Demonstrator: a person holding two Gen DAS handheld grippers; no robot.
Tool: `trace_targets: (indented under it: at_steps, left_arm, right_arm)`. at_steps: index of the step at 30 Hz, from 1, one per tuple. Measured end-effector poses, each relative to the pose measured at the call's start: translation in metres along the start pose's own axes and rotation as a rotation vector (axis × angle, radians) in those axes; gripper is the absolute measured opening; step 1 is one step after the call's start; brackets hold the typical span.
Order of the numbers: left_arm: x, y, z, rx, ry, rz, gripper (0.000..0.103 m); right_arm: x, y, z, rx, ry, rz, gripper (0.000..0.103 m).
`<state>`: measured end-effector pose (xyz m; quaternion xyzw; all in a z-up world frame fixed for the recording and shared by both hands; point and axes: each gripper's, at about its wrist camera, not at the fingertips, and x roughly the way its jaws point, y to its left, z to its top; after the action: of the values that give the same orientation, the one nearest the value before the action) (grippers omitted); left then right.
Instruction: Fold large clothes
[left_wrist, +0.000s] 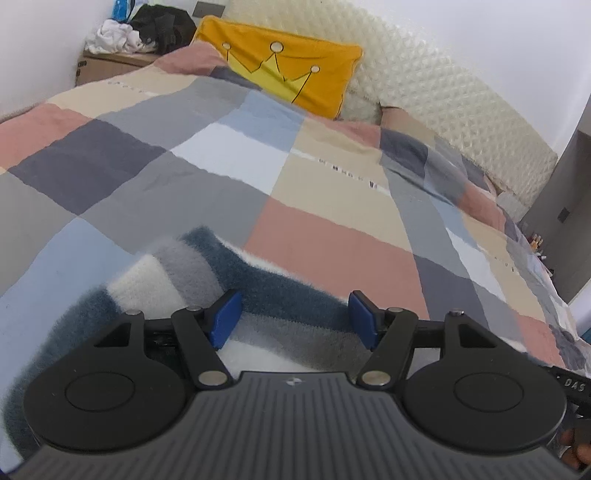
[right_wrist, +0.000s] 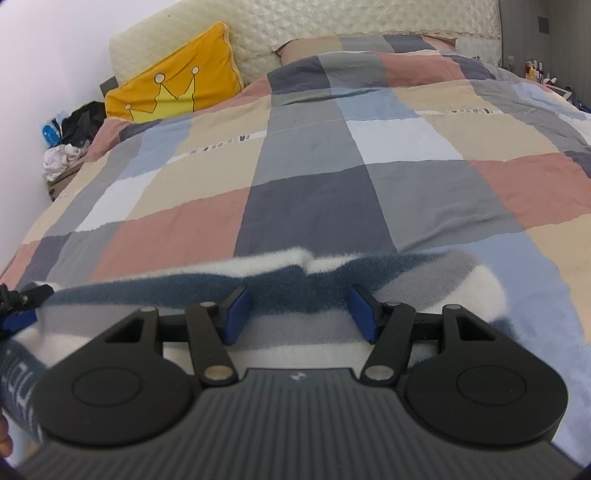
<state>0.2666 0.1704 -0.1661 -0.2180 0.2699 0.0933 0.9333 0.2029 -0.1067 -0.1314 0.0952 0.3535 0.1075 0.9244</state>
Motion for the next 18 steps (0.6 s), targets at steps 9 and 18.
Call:
trace_targets:
  at_steps: [9,18]
  left_arm:
    - [-0.044,-0.013,-0.004,-0.027,-0.083,-0.043,0.071]
    - [-0.102,-0.038,-0.035,-0.027,-0.061,-0.141,0.072]
  right_arm:
    - [-0.043,-0.006,0.002,0.108,-0.070,0.096,0.062]
    - [-0.086,0.002,-0.014,0.188,-0.076,0.234,0.064]
